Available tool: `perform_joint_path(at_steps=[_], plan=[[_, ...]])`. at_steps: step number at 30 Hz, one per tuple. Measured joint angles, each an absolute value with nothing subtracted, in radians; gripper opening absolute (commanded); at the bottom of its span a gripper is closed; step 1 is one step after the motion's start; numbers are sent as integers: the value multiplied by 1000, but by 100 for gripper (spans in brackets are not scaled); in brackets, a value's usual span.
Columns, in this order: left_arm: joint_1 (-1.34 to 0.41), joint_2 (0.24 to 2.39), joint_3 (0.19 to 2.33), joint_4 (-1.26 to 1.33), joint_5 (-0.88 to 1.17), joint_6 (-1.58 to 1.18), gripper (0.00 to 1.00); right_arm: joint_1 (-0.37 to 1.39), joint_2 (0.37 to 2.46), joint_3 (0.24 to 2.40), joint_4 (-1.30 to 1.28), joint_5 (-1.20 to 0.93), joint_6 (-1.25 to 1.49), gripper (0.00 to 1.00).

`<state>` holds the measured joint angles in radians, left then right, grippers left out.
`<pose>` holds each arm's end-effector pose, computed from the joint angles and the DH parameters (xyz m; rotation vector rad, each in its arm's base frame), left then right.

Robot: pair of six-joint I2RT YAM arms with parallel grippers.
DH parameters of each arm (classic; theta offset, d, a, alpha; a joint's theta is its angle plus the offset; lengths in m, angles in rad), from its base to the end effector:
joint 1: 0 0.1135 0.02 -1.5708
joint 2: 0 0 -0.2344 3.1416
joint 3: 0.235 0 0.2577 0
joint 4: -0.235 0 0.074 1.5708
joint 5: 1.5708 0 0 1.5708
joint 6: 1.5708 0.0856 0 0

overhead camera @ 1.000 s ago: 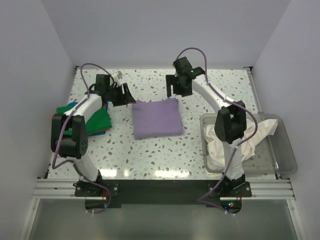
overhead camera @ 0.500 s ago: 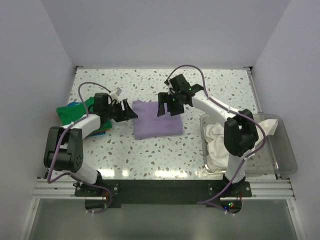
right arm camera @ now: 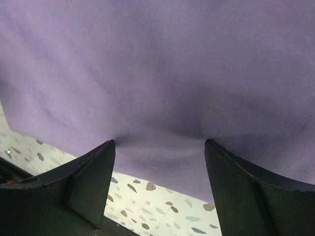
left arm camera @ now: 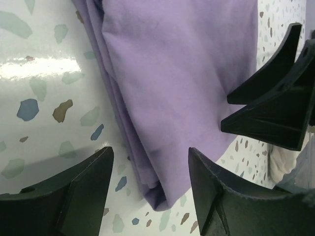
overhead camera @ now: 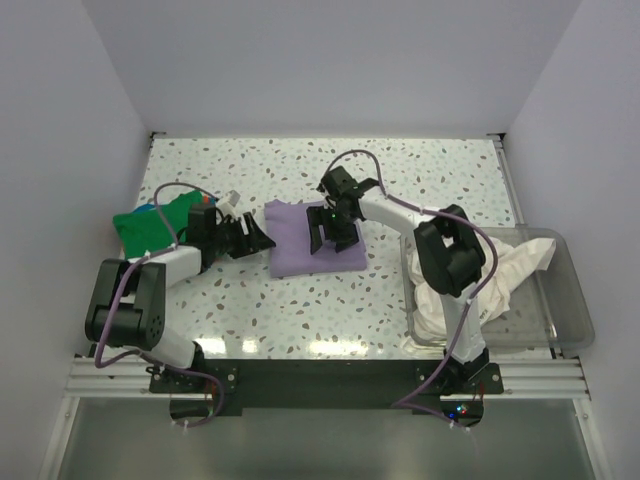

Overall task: Fold and stack the t-shirts
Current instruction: Fold the tshirt

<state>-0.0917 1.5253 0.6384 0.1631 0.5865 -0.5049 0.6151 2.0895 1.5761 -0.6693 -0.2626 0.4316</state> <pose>0.3174 -0.0768 0.0951 -0.1667 2.3337 -0.9762 0.3492 0.2739 0.1012 -0.3375 2.8544 0.6109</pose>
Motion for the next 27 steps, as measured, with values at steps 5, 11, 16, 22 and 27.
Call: perform_joint_path(at_steps=[5, 11, 16, 22, 27], plan=[[-92, 1529, 571, 252, 569, -546, 69, 617, 2128, 1639, -727, -191, 429, 77], [-92, 1613, 546, 402, 572, -618, 70, 628, 2137, 1656, -748, -160, 429, 77], [-92, 1673, 546, 528, 565, -673, 70, 628, 2138, 1657, -749, -156, 430, 77], [-96, 1720, 572, 580, 536, -706, 69, 628, 2138, 1658, -752, -156, 430, 77], [-143, 1767, 615, 601, 496, -723, 67, 628, 2138, 1658, -751, -157, 430, 77]])
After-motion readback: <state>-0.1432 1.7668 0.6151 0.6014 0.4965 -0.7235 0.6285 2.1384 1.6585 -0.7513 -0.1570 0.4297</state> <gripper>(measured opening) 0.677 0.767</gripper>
